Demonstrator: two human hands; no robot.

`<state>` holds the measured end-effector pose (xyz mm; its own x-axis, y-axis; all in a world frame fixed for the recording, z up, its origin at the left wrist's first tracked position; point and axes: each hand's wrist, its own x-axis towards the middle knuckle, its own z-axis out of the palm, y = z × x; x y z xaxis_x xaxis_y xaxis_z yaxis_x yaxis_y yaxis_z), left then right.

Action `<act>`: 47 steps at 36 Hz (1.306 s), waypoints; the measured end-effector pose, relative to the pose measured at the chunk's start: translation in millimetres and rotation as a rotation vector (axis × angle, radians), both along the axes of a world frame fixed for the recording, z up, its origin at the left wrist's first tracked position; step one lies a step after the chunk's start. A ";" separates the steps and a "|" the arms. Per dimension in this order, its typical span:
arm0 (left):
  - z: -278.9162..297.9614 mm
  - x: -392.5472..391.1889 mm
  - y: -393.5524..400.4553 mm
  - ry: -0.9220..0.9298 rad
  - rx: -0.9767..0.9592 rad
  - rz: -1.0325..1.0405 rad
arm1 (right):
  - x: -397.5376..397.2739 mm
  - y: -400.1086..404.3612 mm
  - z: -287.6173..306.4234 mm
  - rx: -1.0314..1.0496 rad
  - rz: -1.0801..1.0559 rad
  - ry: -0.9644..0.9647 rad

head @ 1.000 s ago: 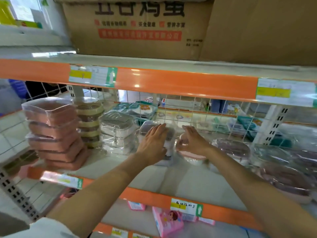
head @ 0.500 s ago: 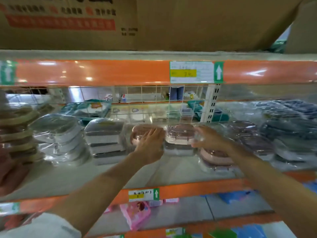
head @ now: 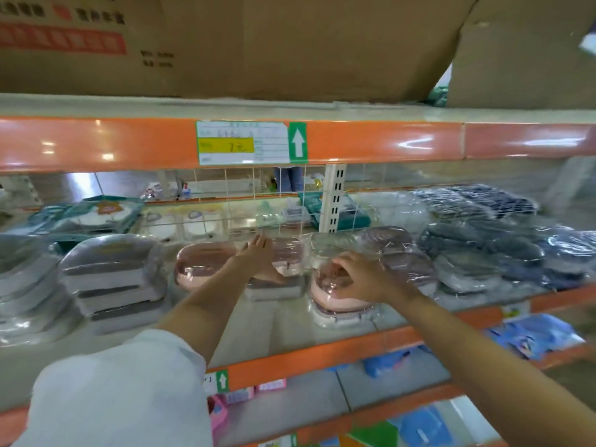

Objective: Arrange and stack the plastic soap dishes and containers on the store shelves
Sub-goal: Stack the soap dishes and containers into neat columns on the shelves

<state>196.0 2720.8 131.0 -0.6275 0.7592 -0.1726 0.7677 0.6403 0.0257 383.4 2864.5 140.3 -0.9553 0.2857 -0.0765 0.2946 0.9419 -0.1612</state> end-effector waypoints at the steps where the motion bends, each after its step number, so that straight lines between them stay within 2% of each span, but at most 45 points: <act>1: 0.5 2.0 1.7 0.009 -0.015 -0.004 | 0.2 1.2 -1.4 0.026 0.011 0.001; 5: 8.6 9.8 1.0 0.091 0.010 -0.025 | 0.7 3.8 -2.8 0.041 0.022 -0.009; 9: 8.2 19.9 -8.1 0.142 0.122 -0.021 | -1.6 3.0 -0.2 0.057 0.022 -0.059; 13: 5.8 33.2 -34.6 0.130 0.236 0.031 | -7.6 -1.4 7.6 -0.029 0.013 -0.041; 18: -10.7 43.6 -78.8 0.082 0.281 0.064 | -30.1 -17.9 11.6 -0.147 0.074 0.003; 23: -23.0 49.4 -108.7 -0.015 0.192 0.109 | -65.6 -41.5 4.2 -0.080 0.144 -0.109; 28: -26.5 44.5 -132.8 0.100 -0.032 0.085 | -99.5 -52.4 -15.1 0.055 0.183 -0.206; 34: -45.5 29.6 -159.2 0.110 -0.112 0.059 | -121.5 -51.1 -24.8 0.156 0.126 -0.327; 42: -42.6 24.8 -159.5 0.130 -0.154 0.041 | -121.7 -61.6 -25.3 0.203 0.094 -0.283; 47: -51.8 9.5 -151.8 0.128 -0.125 0.014 | -107.9 -62.1 -11.9 0.166 0.051 -0.160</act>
